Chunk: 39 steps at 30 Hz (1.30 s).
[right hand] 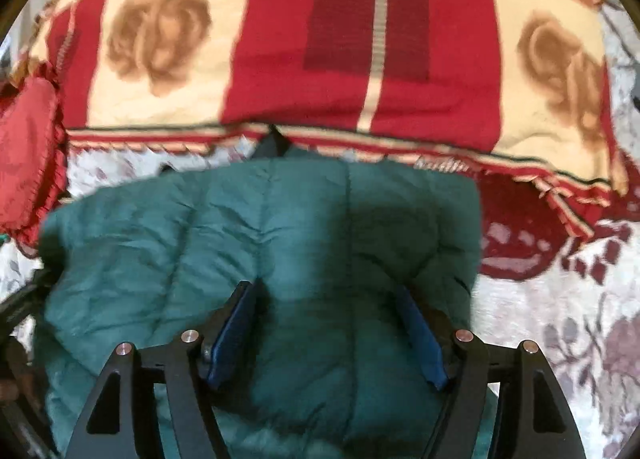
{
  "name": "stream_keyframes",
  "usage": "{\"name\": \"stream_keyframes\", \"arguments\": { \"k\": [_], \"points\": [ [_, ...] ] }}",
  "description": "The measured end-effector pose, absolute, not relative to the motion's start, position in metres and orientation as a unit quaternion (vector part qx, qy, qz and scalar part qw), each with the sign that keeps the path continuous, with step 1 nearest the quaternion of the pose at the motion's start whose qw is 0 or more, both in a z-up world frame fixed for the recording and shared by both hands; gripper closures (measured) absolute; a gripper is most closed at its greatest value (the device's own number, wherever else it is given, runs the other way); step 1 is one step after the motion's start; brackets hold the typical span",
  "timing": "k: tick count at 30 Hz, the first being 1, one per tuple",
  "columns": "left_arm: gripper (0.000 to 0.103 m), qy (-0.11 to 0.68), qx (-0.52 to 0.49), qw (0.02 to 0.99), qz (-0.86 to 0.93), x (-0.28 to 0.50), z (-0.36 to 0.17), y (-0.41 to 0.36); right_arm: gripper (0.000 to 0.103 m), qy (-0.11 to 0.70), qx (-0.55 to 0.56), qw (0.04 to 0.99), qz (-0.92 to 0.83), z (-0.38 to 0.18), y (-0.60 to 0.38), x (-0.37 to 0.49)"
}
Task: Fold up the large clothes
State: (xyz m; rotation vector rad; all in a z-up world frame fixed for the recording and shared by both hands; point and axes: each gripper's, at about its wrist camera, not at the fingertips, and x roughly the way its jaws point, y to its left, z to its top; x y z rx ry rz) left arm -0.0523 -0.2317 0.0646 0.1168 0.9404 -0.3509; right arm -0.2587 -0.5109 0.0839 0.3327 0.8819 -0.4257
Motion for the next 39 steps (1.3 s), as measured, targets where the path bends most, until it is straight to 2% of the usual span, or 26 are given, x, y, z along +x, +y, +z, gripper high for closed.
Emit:
{"name": "stream_keyframes", "arguments": {
  "k": [4,10,13,20,26,33,39],
  "points": [
    [0.023,0.448,0.059,0.877,-0.165,-0.053,0.064,-0.233,0.032,0.409,0.135,0.886,-0.174,0.095,-0.481,-0.258],
    [0.022,0.443,0.064,0.879,-0.165,-0.055,0.063,-0.235,0.031,0.459,0.088,0.865,-0.18,0.053,-0.457,-0.232],
    [0.022,0.447,0.063,0.876,-0.168,-0.056,0.067,-0.233,0.032,0.462,0.101,0.863,-0.18,0.061,-0.46,-0.236],
    [0.022,0.453,0.04,0.872,-0.179,-0.079,0.087,-0.208,0.032,0.42,0.124,0.877,-0.198,0.099,-0.472,-0.295],
    [0.023,0.427,0.064,0.883,-0.185,-0.12,0.108,-0.188,0.032,0.429,0.196,0.859,-0.198,0.097,-0.487,-0.346],
    [0.023,0.412,0.07,0.889,-0.188,-0.169,0.122,-0.159,0.031,0.459,0.203,0.846,-0.179,0.082,-0.462,-0.394],
    [0.023,0.395,0.085,0.895,-0.189,-0.209,0.125,-0.135,0.026,0.464,0.205,0.845,-0.17,0.081,-0.443,-0.431]
  ]
}}
